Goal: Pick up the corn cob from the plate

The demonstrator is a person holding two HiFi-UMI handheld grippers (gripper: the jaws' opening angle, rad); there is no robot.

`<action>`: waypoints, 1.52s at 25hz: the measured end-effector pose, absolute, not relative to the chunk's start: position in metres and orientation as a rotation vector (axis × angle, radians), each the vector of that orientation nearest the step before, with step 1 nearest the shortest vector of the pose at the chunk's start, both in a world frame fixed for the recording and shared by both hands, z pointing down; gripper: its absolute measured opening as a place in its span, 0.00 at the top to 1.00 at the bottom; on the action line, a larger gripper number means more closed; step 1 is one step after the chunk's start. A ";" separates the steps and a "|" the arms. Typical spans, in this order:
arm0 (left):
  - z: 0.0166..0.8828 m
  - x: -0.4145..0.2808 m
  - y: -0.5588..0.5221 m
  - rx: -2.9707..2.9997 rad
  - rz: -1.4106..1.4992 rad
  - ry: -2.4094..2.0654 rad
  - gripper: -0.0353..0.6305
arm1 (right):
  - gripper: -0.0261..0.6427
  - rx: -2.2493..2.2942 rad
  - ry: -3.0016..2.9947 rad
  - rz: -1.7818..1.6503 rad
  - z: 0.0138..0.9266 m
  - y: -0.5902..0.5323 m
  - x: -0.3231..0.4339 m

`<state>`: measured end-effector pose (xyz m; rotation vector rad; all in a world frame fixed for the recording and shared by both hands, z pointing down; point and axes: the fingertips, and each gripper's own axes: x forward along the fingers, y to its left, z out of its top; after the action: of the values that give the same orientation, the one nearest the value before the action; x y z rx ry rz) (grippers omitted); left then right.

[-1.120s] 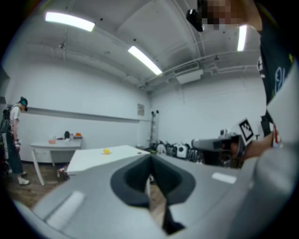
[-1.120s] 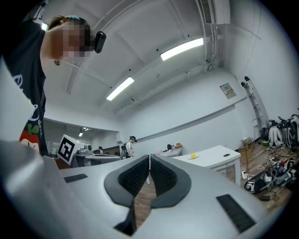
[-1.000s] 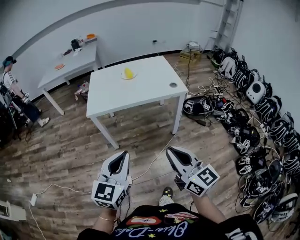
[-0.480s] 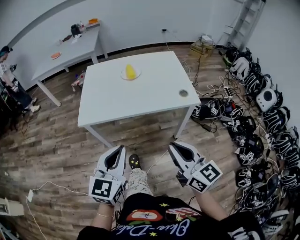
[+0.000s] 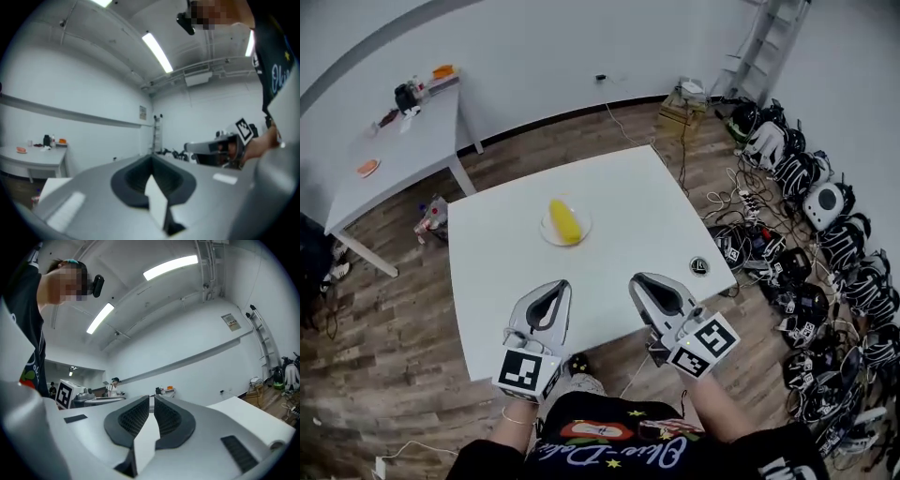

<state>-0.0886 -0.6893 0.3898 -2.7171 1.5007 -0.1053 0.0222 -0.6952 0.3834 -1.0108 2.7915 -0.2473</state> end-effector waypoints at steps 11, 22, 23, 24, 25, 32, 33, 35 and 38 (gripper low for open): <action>0.393 -0.167 -0.804 -2.773 -0.056 1.586 0.95 | 0.93 -1.044 2.868 -0.348 0.404 -0.828 -0.071; 0.386 -0.186 -0.824 -2.804 0.003 1.603 0.95 | 0.62 -1.302 3.226 -0.341 0.502 -0.916 -0.138; 0.386 -0.187 -0.823 -2.799 0.006 1.606 0.95 | 0.60 -1.319 3.274 -0.346 0.513 -0.925 -0.141; 0.386 -0.190 -0.823 -2.796 0.004 1.621 0.95 | 0.59 -1.333 3.317 -0.365 0.526 -0.933 -0.144; 0.388 -0.192 -0.823 -2.796 0.002 1.641 0.95 | 0.58 -1.340 3.354 -0.401 0.539 -0.941 -0.145; 0.385 -0.219 -0.817 -2.763 0.005 1.741 0.95 | 0.56 -1.379 3.523 -0.650 0.606 -0.977 -0.150; 0.386 -0.223 -0.817 -2.762 0.006 1.755 0.95 | 0.56 -1.385 3.539 -0.664 0.610 -0.981 -0.151; 0.388 -0.228 -0.815 -2.761 0.008 1.782 0.95 | 0.55 -1.383 3.569 -0.674 0.617 -0.985 -0.155; 0.388 -0.233 -0.812 -2.743 0.009 1.804 0.95 | 0.54 -1.403 3.599 -0.723 0.628 -0.985 -0.158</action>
<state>-0.2329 -0.8121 0.3884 -2.7429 1.8035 0.0094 -0.1579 -0.9855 0.6275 -1.4028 3.5987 -0.7230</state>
